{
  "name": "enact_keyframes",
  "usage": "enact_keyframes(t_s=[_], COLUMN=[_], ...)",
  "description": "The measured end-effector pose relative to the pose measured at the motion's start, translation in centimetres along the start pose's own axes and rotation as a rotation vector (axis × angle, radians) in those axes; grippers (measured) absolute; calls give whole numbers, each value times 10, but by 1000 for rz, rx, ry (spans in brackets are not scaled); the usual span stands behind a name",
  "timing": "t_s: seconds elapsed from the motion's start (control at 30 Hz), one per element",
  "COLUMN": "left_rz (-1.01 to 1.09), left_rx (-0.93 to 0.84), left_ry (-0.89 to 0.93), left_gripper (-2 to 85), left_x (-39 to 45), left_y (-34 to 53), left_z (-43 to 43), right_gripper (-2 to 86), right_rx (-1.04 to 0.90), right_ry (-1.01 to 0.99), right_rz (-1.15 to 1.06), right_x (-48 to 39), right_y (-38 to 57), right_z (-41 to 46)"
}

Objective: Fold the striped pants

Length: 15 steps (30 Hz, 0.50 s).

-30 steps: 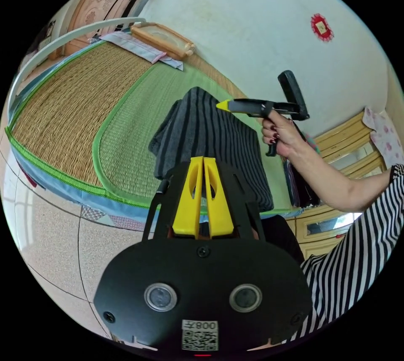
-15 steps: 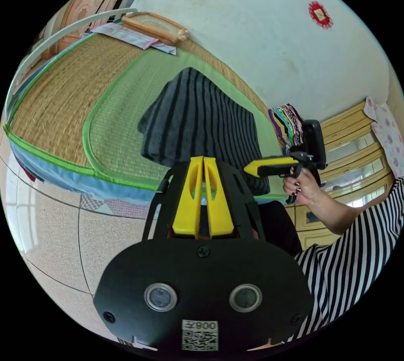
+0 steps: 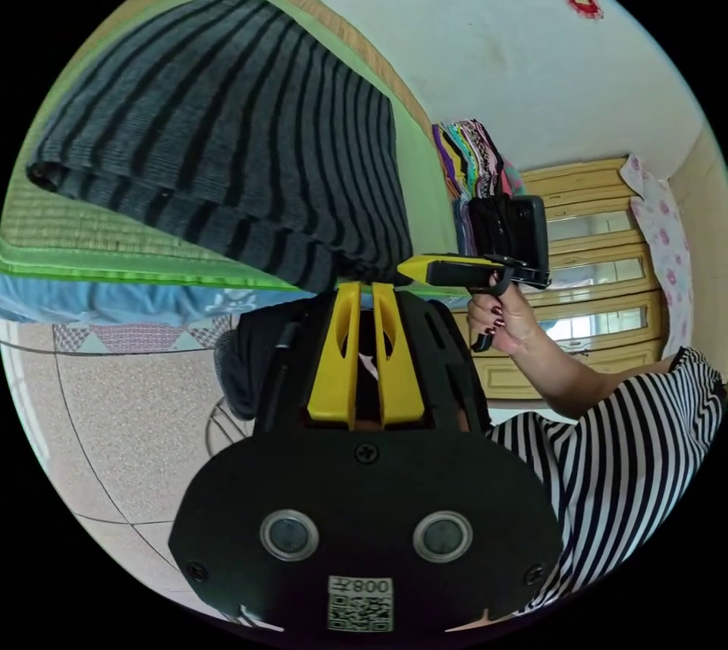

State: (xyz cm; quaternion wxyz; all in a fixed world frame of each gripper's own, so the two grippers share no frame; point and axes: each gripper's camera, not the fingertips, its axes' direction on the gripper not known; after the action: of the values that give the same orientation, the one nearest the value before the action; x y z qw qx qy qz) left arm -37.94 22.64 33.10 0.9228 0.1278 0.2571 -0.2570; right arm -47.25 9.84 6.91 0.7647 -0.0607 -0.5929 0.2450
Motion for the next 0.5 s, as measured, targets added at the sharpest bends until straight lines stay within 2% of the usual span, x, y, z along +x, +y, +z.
enact_keyframes(t_s=[0.23, 0.5], left_rz=[-75, -148], left_rx=[-71, -77], left_ry=[117, 206], left_gripper=[92, 63], left_x=[-8, -27], left_y=[-19, -29], left_z=[33, 48], right_gripper=[40, 127], right_rx=[134, 188], right_ry=[-190, -412], right_rz=[186, 355], right_x=[100, 207], right_y=[79, 140], right_z=[-38, -32])
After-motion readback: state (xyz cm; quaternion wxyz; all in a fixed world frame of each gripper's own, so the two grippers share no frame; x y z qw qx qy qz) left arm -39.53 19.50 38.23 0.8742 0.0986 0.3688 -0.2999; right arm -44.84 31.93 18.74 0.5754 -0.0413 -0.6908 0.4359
